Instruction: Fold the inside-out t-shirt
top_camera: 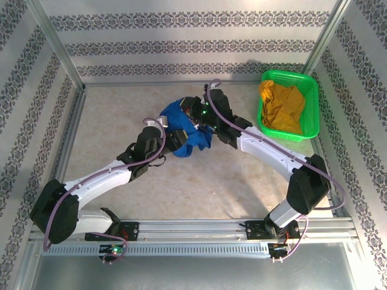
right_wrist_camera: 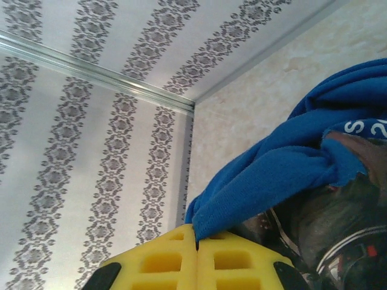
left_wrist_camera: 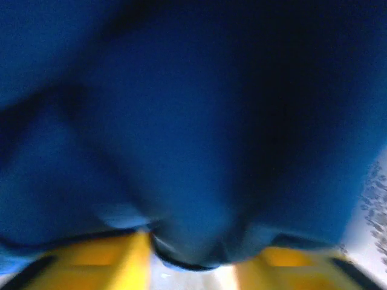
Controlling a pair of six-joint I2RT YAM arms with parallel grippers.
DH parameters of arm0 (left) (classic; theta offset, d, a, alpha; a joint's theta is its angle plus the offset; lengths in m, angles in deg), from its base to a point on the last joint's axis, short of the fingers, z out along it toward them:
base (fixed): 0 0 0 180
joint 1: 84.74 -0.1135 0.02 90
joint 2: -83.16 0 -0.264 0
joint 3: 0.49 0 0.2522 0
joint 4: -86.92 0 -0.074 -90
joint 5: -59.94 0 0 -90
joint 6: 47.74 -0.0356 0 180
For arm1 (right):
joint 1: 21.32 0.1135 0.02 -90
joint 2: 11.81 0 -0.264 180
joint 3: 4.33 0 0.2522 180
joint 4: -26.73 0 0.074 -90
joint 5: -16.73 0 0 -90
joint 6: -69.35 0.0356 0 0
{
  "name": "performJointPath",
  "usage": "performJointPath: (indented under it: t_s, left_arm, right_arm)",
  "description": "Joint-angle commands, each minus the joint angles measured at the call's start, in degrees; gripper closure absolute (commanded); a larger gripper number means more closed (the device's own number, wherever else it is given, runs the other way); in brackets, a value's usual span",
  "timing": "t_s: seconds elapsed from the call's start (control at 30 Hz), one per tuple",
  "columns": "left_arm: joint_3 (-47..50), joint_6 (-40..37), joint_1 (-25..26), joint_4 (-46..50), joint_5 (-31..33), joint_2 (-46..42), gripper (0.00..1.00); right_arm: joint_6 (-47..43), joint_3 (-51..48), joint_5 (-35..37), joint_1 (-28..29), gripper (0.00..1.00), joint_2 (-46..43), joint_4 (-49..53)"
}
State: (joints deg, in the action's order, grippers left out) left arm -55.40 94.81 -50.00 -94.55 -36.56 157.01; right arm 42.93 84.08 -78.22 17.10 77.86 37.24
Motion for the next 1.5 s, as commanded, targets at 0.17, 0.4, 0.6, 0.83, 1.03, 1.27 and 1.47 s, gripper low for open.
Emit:
performJointPath:
  t_s: [0.17,0.4,0.6,0.83,1.03,1.27,1.47]
  left_arm:
    - [8.3,6.6,-8.4,3.5,6.0,-4.7,1.00]
    - [14.6,5.3,-21.8,6.2,-1.8,-3.3,1.00]
    - [9.7,-2.4,-27.9,14.0,-11.9,-7.5,0.48]
    - [-5.2,-11.7,-25.1,19.7,-18.3,-13.4,0.27]
    - [-19.9,-16.2,-20.2,17.6,-27.7,-2.2,0.23]
    - [-25.2,-19.1,-15.5,15.1,-30.9,5.1,0.23]
    - [-25.6,-17.9,-15.4,11.9,-29.9,8.5,0.23]
  right_arm:
    - [0.2,-5.0,4.6,-1.9,1.00,-11.0,-2.5]
    - [-3.1,-4.5,-6.7,-6.6,1.00,-14.8,-2.6]
    - [-7.8,-6.1,-19.5,-12.0,1.00,-15.8,-7.1]
    - [-7.7,-5.3,-37.0,-16.0,1.00,-9.9,-18.2]
    - [-0.8,1.1,-48.8,-16.1,1.00,-4.4,-28.2]
    - [5.8,1.6,-50.6,-16.5,1.00,-1.8,-36.0]
    - [8.6,0.8,-50.3,-16.1,1.00,-0.3,-39.2]
